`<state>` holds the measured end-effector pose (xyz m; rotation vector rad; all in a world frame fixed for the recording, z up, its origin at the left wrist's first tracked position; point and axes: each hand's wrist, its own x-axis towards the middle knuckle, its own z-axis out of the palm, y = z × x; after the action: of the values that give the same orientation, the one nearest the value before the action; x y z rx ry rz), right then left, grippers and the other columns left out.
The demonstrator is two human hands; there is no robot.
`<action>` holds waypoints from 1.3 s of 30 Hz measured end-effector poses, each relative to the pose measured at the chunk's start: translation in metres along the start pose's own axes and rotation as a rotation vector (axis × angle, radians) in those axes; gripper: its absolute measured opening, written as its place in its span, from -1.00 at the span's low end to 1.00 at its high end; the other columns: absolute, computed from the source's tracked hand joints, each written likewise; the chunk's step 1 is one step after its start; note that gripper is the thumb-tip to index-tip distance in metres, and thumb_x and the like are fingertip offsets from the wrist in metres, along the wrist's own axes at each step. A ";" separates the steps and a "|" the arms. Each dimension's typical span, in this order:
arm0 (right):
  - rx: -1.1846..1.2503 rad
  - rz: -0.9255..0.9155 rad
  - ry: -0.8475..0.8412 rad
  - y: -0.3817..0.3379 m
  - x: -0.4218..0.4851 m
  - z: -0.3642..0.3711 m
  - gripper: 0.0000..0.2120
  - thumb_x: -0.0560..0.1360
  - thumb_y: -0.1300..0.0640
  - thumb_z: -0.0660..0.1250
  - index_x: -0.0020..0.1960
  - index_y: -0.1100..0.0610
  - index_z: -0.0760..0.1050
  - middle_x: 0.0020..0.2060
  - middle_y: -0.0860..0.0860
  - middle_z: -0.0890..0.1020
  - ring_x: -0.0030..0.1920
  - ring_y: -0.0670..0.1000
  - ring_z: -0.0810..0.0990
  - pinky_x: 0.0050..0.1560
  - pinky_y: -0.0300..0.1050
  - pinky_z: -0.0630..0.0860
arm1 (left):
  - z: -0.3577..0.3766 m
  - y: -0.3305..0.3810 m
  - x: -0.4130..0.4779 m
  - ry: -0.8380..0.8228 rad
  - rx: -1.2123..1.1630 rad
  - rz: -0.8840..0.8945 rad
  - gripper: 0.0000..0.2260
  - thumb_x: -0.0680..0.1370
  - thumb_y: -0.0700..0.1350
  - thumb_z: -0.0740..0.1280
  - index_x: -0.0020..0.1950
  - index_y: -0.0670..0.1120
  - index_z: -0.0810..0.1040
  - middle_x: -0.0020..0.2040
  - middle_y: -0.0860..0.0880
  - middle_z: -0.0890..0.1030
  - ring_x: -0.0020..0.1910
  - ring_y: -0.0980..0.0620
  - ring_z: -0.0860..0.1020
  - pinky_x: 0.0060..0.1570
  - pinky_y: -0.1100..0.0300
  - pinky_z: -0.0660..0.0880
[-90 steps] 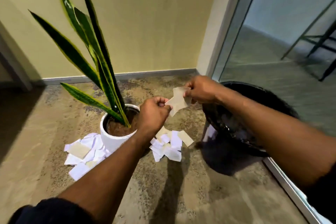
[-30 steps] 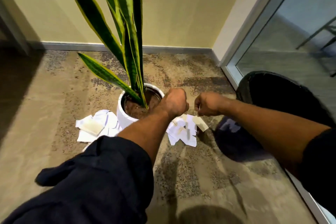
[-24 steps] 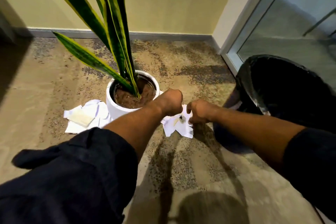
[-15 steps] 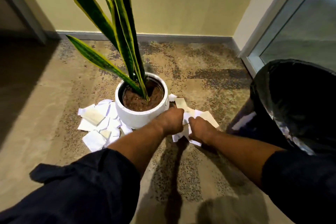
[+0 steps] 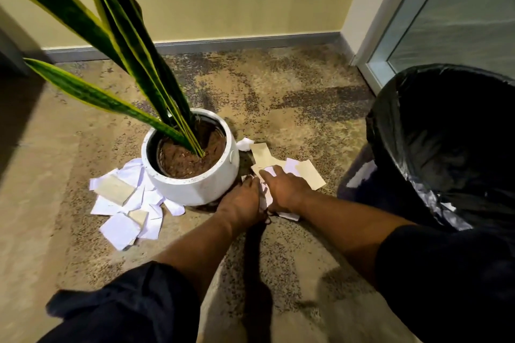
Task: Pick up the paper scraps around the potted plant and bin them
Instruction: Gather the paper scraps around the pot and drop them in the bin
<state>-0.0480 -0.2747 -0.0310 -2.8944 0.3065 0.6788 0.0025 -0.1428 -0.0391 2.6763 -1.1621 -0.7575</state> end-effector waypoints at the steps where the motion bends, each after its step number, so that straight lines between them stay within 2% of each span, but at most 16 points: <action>1: -0.033 -0.015 0.001 0.001 0.001 0.002 -0.15 0.32 -0.03 0.51 0.48 0.00 0.14 0.34 0.16 0.31 0.20 0.27 0.49 0.00 0.05 0.48 | 0.003 -0.001 0.000 0.044 0.009 0.013 -0.21 0.48 0.13 0.39 0.54 -0.20 0.12 0.49 -0.19 0.29 0.43 -0.15 0.35 0.40 0.07 0.27; 3: -0.070 -0.043 0.030 0.005 0.003 0.004 -0.28 0.35 0.02 0.48 0.42 0.03 0.23 0.31 0.16 0.34 0.16 0.26 0.51 -0.04 0.04 0.49 | 0.003 -0.002 0.000 0.102 0.024 0.033 -0.36 0.54 0.05 0.33 0.52 -0.18 0.20 0.44 -0.17 0.35 0.36 -0.14 0.41 0.34 0.08 0.32; 6: -0.034 -0.050 0.073 0.009 0.004 0.003 -0.48 0.42 0.08 0.38 0.33 0.06 0.31 0.24 0.17 0.39 0.09 0.24 0.54 -0.07 0.03 0.49 | 0.001 -0.001 0.002 0.110 0.064 0.038 -0.48 0.54 -0.01 0.33 0.44 -0.14 0.30 0.34 -0.16 0.44 0.25 -0.13 0.48 0.23 0.06 0.40; 10: 0.007 -0.061 0.112 0.009 -0.001 0.006 -0.59 0.44 0.16 0.32 0.26 0.10 0.33 0.13 0.17 0.41 0.03 0.25 0.54 -0.13 0.06 0.50 | -0.001 0.003 0.003 0.084 0.080 0.029 -0.63 0.58 -0.03 0.24 0.34 -0.14 0.41 0.26 -0.19 0.47 0.17 -0.16 0.52 0.16 0.02 0.45; 12: 0.033 -0.052 0.127 0.010 0.000 0.008 -0.59 0.43 0.18 0.31 0.26 0.09 0.34 0.11 0.16 0.42 0.02 0.24 0.54 -0.13 0.06 0.49 | 0.000 0.003 0.002 0.087 0.096 0.031 -0.67 0.59 -0.05 0.24 0.32 -0.14 0.44 0.25 -0.19 0.48 0.16 -0.16 0.52 0.15 0.01 0.47; 14: 0.074 -0.033 0.123 0.011 0.003 0.007 -0.56 0.44 0.18 0.32 0.29 0.07 0.35 0.13 0.14 0.44 0.07 0.23 0.53 -0.10 0.02 0.47 | 0.000 0.001 0.001 0.098 0.105 0.050 -0.69 0.56 -0.06 0.32 0.27 -0.13 0.50 0.22 -0.18 0.50 0.13 -0.15 0.54 0.13 0.02 0.49; 18: 0.111 -0.014 0.075 0.012 0.008 0.007 -0.39 0.45 0.15 0.32 0.46 0.04 0.22 0.24 0.14 0.47 0.21 0.21 0.50 0.03 0.01 0.47 | -0.006 -0.004 -0.005 0.072 0.048 0.077 -0.76 0.50 -0.09 0.38 0.12 -0.15 0.62 0.13 -0.17 0.56 0.03 -0.15 0.59 0.03 0.02 0.55; 20: 0.067 -0.025 0.045 0.011 0.010 0.006 -0.41 0.47 0.13 0.30 0.46 0.03 0.22 0.22 0.15 0.47 0.19 0.22 0.51 -0.02 0.00 0.46 | -0.007 -0.005 -0.009 0.061 0.074 0.095 -0.77 0.51 -0.11 0.37 0.11 -0.17 0.61 0.12 -0.18 0.57 0.03 -0.16 0.60 -0.01 0.02 0.54; 23: 0.062 -0.031 0.053 0.010 0.010 0.002 -0.59 0.47 0.13 0.29 0.31 0.02 0.36 0.15 0.13 0.51 0.12 0.21 0.54 -0.12 -0.06 0.40 | -0.007 -0.005 -0.013 0.067 0.142 0.094 -0.79 0.50 -0.16 0.37 0.12 -0.16 0.58 0.12 -0.16 0.58 0.04 -0.15 0.60 -0.03 0.01 0.52; 26: 0.130 -0.014 0.051 0.008 0.007 -0.004 -0.81 0.45 0.17 0.30 0.05 0.03 0.46 0.02 0.10 0.58 0.03 0.19 0.56 -0.19 -0.12 0.35 | -0.011 -0.003 -0.014 0.054 0.182 0.089 -0.79 0.51 -0.22 0.35 0.14 -0.17 0.56 0.13 -0.17 0.59 0.06 -0.15 0.60 -0.07 0.03 0.51; 30: 0.180 0.013 0.006 0.004 -0.001 -0.013 -0.89 0.42 0.21 0.28 -0.14 0.01 0.46 -0.10 0.09 0.61 -0.06 0.18 0.57 -0.23 -0.14 0.33 | -0.015 0.001 -0.016 0.075 0.180 0.081 -0.81 0.55 -0.23 0.27 0.14 -0.16 0.57 0.13 -0.17 0.60 0.08 -0.15 0.61 -0.01 0.01 0.54; 32: 0.113 0.001 -0.012 0.000 -0.003 -0.018 -0.94 0.43 0.17 0.28 -0.10 0.06 0.47 -0.10 0.13 0.61 -0.07 0.20 0.58 -0.23 -0.12 0.34 | -0.017 0.004 -0.017 0.102 0.203 0.078 -0.81 0.59 -0.19 0.22 0.12 -0.15 0.57 0.11 -0.17 0.61 0.07 -0.16 0.61 -0.09 0.04 0.49; 35: -0.012 -0.012 -0.022 -0.009 -0.004 -0.029 -0.88 0.47 0.14 0.29 -0.01 0.12 0.49 -0.03 0.15 0.60 0.00 0.21 0.60 -0.20 -0.11 0.39 | -0.023 0.013 -0.017 0.113 0.255 0.079 -0.79 0.61 -0.17 0.20 0.14 -0.14 0.59 0.12 -0.16 0.62 0.09 -0.18 0.61 -0.19 0.08 0.37; 39: -0.117 0.030 0.018 -0.021 -0.010 -0.046 -0.80 0.45 0.20 0.33 0.07 0.13 0.52 0.04 0.13 0.59 0.04 0.18 0.60 -0.15 -0.10 0.43 | -0.036 0.023 -0.021 0.100 0.269 0.073 -0.78 0.60 -0.22 0.19 0.14 -0.15 0.59 0.11 -0.15 0.63 0.07 -0.17 0.62 -0.19 0.04 0.43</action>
<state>-0.0327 -0.2614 0.0167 -3.0138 0.3238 0.6977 -0.0067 -0.1474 0.0077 2.8251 -1.4171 -0.4804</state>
